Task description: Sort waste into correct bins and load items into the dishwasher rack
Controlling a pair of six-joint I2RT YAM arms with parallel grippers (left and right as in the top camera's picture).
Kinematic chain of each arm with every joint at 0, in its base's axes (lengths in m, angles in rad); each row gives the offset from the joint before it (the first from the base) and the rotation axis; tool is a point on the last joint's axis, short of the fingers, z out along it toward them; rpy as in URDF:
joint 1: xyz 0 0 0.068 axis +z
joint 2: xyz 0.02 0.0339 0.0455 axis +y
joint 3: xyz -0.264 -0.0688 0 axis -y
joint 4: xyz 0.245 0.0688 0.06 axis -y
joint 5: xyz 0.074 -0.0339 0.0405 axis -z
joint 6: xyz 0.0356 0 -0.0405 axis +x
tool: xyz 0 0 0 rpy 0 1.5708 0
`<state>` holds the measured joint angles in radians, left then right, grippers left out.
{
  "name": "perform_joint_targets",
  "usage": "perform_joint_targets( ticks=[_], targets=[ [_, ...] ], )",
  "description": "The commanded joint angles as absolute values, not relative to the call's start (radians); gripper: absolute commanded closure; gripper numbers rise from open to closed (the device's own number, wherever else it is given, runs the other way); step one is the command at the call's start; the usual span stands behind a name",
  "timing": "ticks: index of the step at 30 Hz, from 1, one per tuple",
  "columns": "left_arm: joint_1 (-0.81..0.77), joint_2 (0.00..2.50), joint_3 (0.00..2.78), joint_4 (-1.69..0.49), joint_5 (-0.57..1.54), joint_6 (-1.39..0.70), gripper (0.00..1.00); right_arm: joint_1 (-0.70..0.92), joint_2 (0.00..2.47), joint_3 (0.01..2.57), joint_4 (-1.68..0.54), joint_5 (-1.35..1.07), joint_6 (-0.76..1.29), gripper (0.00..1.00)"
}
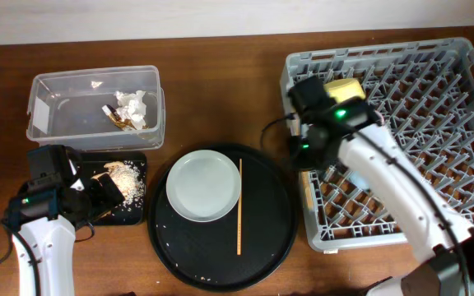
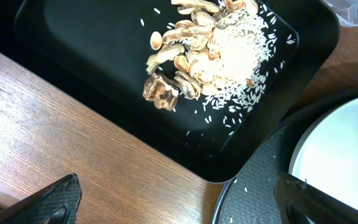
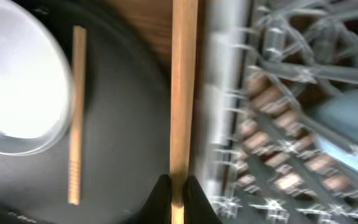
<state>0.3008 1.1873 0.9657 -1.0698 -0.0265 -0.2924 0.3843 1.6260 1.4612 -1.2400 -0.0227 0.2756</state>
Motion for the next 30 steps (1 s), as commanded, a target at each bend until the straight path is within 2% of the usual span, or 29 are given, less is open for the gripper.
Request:
perform_joint_targets(
  ticks=[1, 8, 9, 11, 13, 18, 21, 24, 30],
  targets=[
    [0.306, 1.178, 0.966, -1.071, -0.022, -0.299, 0.02, 0.281, 1.63, 1.452, -1.245, -0.007, 0.163, 0.96],
    [0.306, 1.178, 0.966, -1.071, -0.022, -0.299, 0.02, 0.245, 1.631, 1.254, -1.076, -0.003, 0.134, 0.96],
    [0.306, 1.178, 0.966, -1.071, -0.022, -0.299, 0.02, 0.245, 1.632, 1.247, -1.047, -0.002, 0.134, 0.86],
    [0.306, 1.178, 0.966, -1.071, -0.022, -0.299, 0.02, 0.245, 1.631, 1.247, -1.042, -0.002, 0.134, 0.75],
    [0.306, 1.178, 0.966, -1.071, -0.022, -0.299, 0.02, 0.245, 1.631, 1.256, -1.062, -0.003, 0.134, 0.57],
    [0.306, 1.178, 0.966, -1.071, -0.022, -0.299, 0.02, 0.273, 1.572, 1.456, -1.201, -0.07, 0.139, 0.51],
    [0.306, 1.178, 0.966, -1.071, -0.022, -0.299, 0.02, 0.369, 1.553, 1.457, -1.199, -0.133, 0.244, 0.46],
    [0.306, 1.178, 0.966, -1.071, -0.022, -0.299, 0.02, 0.541, 1.593, 1.399, -1.152, -0.136, 0.337, 0.39],
    [0.306, 1.178, 0.966, -1.071, -0.022, -0.299, 0.02, 0.768, 1.802, 1.307, -0.999, -0.12, 0.508, 0.39]
  ],
)
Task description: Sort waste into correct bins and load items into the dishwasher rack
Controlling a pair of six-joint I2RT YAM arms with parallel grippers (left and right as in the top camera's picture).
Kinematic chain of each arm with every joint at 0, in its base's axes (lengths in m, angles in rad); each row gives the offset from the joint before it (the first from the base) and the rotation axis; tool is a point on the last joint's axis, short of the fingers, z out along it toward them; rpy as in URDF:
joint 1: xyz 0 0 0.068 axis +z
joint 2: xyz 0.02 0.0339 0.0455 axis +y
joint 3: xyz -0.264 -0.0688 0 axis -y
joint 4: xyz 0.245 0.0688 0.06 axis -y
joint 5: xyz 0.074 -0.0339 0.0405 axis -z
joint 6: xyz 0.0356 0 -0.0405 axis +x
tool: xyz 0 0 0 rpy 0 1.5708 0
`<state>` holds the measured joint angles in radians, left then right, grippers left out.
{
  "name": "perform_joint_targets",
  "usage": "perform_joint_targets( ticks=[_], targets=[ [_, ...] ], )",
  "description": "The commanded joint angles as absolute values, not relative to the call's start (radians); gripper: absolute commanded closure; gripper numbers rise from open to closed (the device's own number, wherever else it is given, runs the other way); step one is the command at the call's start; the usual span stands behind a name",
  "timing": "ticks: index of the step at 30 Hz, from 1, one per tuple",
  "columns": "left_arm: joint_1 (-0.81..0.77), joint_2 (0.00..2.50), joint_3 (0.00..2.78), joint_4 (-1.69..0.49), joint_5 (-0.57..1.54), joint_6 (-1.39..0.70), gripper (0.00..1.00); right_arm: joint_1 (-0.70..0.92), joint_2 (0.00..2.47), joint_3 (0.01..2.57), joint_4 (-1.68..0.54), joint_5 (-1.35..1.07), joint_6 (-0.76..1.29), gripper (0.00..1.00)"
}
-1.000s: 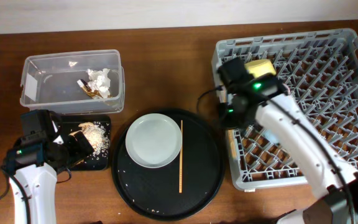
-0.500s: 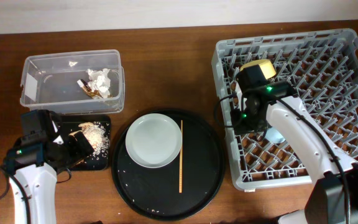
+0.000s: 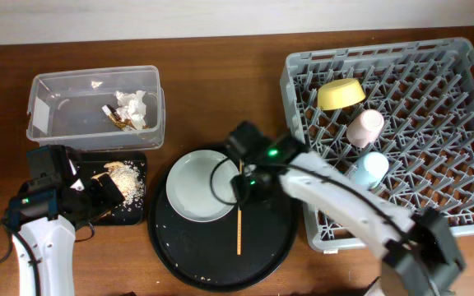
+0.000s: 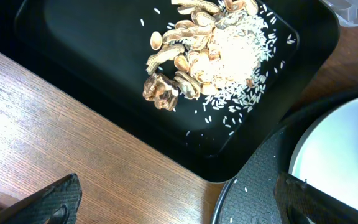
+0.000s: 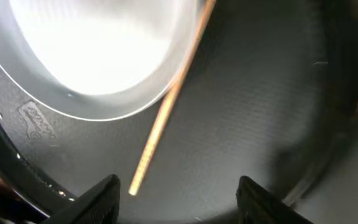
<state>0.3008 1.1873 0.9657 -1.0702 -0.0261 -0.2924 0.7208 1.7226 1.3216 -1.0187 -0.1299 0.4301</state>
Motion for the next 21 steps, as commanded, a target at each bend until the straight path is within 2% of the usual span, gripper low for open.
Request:
perform_joint_targets(
  ticks=[1, 5, 7, 9, 10, 12, 16, 21],
  targets=[
    [0.306, 1.178, 0.966, -1.071, -0.022, -0.299, 0.02, 0.786, 1.845, 1.307, -0.986, -0.12, 0.53, 0.39],
    [0.306, 1.178, 0.966, -1.071, -0.022, -0.299, 0.02, 0.821, 1.985, 1.306, -0.964, -0.121, 0.594, 0.41],
    [0.306, 1.178, 0.966, -1.071, -0.022, -0.299, 0.02, 0.825, 2.025, 1.305, -0.952, -0.12, 0.612, 0.45],
    [0.306, 1.178, 0.966, -1.071, -0.022, -0.299, 0.02, 0.825, 2.042, 1.305, -0.95, -0.095, 0.658, 0.56],
    [0.306, 1.178, 0.966, -1.071, -0.022, -0.299, 0.02, 0.825, 2.045, 1.305, -0.952, -0.089, 0.672, 0.69],
    [0.306, 1.178, 0.966, -1.071, -0.022, -0.299, 0.02, 0.825, 2.045, 1.305, -0.956, -0.09, 0.694, 0.82],
    [0.306, 1.178, 0.966, -1.071, -0.022, -0.299, 0.02, 0.823, 2.038, 1.306, -0.961, -0.093, 0.693, 0.96],
    [0.306, 1.178, 0.966, -1.071, -0.022, -0.299, 0.02, 0.736, 1.852, 1.308, -1.053, -0.012, 0.613, 0.96]
  ],
)
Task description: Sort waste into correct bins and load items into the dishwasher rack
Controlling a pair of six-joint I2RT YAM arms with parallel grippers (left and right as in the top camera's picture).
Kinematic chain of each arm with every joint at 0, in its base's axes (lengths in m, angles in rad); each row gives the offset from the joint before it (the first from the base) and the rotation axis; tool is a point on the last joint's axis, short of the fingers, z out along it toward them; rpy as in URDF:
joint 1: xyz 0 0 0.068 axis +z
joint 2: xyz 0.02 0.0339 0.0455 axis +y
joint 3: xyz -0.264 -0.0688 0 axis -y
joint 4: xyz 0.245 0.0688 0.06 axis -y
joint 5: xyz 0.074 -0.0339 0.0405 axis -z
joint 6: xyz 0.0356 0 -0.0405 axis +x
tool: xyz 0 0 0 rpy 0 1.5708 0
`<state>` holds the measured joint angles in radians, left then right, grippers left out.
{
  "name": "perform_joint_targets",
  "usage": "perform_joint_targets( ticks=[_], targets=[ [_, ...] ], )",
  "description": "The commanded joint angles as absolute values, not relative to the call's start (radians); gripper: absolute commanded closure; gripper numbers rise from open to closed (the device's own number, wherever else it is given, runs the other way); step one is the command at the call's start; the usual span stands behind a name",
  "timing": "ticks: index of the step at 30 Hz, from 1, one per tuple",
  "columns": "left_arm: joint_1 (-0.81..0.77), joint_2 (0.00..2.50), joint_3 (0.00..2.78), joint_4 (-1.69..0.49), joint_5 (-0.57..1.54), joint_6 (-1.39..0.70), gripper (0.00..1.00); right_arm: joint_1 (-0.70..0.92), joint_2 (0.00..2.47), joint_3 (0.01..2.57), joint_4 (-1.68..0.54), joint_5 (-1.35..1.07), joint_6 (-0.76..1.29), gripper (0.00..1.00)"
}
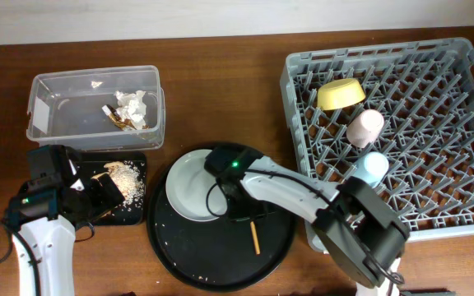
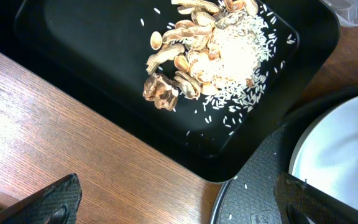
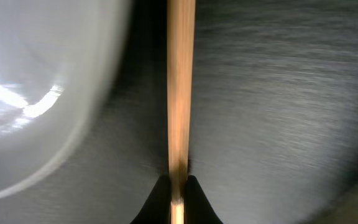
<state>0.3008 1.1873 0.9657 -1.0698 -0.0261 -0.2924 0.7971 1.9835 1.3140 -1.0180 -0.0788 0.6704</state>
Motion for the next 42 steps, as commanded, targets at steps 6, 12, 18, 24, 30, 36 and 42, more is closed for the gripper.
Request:
perform_joint_targets(
  ticks=[6, 12, 18, 24, 30, 36, 42],
  targets=[
    [0.306, 1.178, 0.966, -1.071, -0.022, -0.299, 0.02, 0.439, 1.543, 1.308, -1.151, -0.004, 0.385, 0.96],
    [0.306, 1.178, 0.966, -1.071, -0.022, -0.299, 0.02, 0.207, 1.586, 1.307, -1.173, -0.003, 0.193, 0.96],
    [0.306, 1.178, 0.966, -1.071, -0.022, -0.299, 0.02, 0.202, 1.636, 1.307, -1.152, -0.014, 0.138, 0.84],
    [0.306, 1.178, 0.966, -1.071, -0.022, -0.299, 0.02, 0.202, 1.632, 1.308, -1.157, -0.022, 0.135, 0.65],
    [0.306, 1.178, 0.966, -1.071, -0.022, -0.299, 0.02, 0.316, 1.543, 1.407, -1.152, -0.118, 0.177, 0.52],
    [0.306, 1.178, 0.966, -1.071, -0.022, -0.299, 0.02, 0.542, 1.642, 1.406, -0.908, -0.243, 0.189, 0.01],
    [0.306, 1.178, 0.966, -1.07, -0.022, -0.299, 0.02, 0.591, 1.961, 1.406, -0.877, -0.224, 0.355, 0.12]
  ],
)
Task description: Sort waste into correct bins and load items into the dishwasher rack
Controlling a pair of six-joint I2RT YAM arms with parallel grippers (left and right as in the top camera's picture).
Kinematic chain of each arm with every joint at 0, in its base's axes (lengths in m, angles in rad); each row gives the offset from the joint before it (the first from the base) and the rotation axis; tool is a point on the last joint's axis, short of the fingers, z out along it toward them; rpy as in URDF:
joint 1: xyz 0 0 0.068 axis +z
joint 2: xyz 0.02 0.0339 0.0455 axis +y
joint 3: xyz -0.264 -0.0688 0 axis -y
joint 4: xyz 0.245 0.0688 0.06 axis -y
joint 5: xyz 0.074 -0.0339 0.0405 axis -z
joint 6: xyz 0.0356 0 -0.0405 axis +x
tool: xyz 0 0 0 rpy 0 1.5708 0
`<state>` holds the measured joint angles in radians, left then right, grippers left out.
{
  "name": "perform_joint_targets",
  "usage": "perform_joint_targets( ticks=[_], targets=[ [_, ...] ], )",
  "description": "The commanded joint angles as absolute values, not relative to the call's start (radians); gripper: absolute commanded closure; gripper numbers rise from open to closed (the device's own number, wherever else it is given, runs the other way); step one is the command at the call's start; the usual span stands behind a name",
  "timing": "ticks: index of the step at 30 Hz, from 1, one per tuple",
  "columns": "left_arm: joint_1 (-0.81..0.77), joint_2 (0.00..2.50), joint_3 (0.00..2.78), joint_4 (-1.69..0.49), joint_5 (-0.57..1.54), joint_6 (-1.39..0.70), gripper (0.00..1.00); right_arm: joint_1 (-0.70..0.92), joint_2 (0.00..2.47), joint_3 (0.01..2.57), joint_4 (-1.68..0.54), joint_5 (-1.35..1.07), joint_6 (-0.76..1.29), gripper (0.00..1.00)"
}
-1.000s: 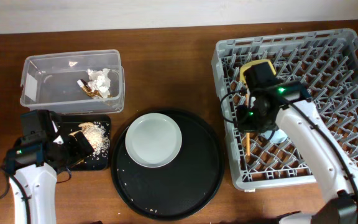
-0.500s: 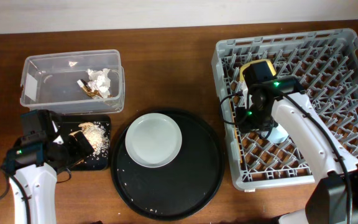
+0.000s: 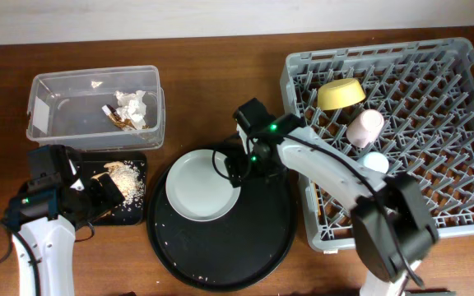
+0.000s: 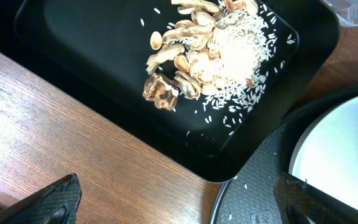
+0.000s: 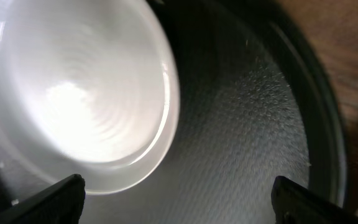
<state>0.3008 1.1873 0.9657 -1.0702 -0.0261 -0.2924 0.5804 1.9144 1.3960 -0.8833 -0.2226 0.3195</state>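
A white plate lies on the round black tray, toward its upper left. My right gripper hangs open over the tray's upper part, just right of the plate, with nothing between its fingers. No chopstick shows on the tray or in either gripper. My left gripper stands open over the table beside the small black tray that holds rice and peanut shells. Its fingers are wide apart and empty.
A clear bin with crumpled paper stands at the back left. The grey dish rack on the right holds a yellow bowl, a pink cup and a light blue cup.
My right gripper was shut on a chopstick low on the round tray. Now it is open and empty, higher up by the plate's right edge, and the chopstick is out of sight. The left arm is unmoved.
First my right gripper held one chopstick at the rack's left edge while a second lay on the tray. Then it was open over that second chopstick, then shut on it. Now it is open and no chopstick shows. The left gripper stayed open throughout.
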Motion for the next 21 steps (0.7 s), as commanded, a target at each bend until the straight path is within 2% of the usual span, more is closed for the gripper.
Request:
perform_joint_targets(
  ticks=[1, 3, 4, 5, 7, 8, 9, 11, 12, 15, 17, 21],
  targets=[
    [0.306, 1.178, 0.966, -1.07, -0.022, -0.299, 0.02, 0.602, 2.007, 1.406, -0.867, -0.22, 0.39, 0.19],
    [0.306, 1.178, 0.966, -1.071, -0.022, -0.299, 0.02, 0.612, 2.061, 1.406, -0.862, -0.176, 0.492, 0.28],
    [0.306, 1.178, 0.966, -1.07, -0.022, -0.299, 0.02, 0.611, 2.069, 1.406, -0.867, -0.169, 0.511, 0.36],
    [0.306, 1.178, 0.966, -1.07, -0.022, -0.299, 0.02, 0.611, 2.07, 1.406, -0.875, -0.152, 0.525, 0.51],
    [0.306, 1.178, 0.966, -1.071, -0.022, -0.299, 0.02, 0.611, 2.07, 1.406, -0.918, -0.093, 0.606, 0.76],
    [0.306, 1.178, 0.966, -1.071, -0.022, -0.299, 0.02, 0.611, 2.07, 1.406, -0.942, -0.073, 0.612, 0.85],
    [0.306, 1.178, 0.966, -1.071, -0.022, -0.299, 0.02, 0.61, 2.07, 1.406, -0.953, -0.066, 0.612, 0.89],
    [0.306, 1.178, 0.966, -1.071, -0.022, -0.299, 0.02, 0.609, 2.07, 1.406, -0.953, -0.067, 0.611, 0.9],
    [0.306, 1.178, 0.966, -1.071, -0.022, -0.299, 0.02, 0.609, 2.069, 1.406, -0.954, -0.067, 0.611, 0.96],
    [0.306, 1.178, 0.966, -1.071, -0.022, -0.299, 0.02, 0.608, 2.025, 1.407, -0.958, -0.066, 0.58, 0.96],
    [0.306, 1.178, 0.966, -1.071, -0.022, -0.299, 0.02, 0.607, 1.94, 1.407, -0.97, -0.043, 0.554, 0.96],
    [0.306, 1.178, 0.966, -1.07, -0.022, -0.299, 0.02, 0.606, 1.674, 1.414, -1.048, 0.179, 0.543, 0.96]
  ],
)
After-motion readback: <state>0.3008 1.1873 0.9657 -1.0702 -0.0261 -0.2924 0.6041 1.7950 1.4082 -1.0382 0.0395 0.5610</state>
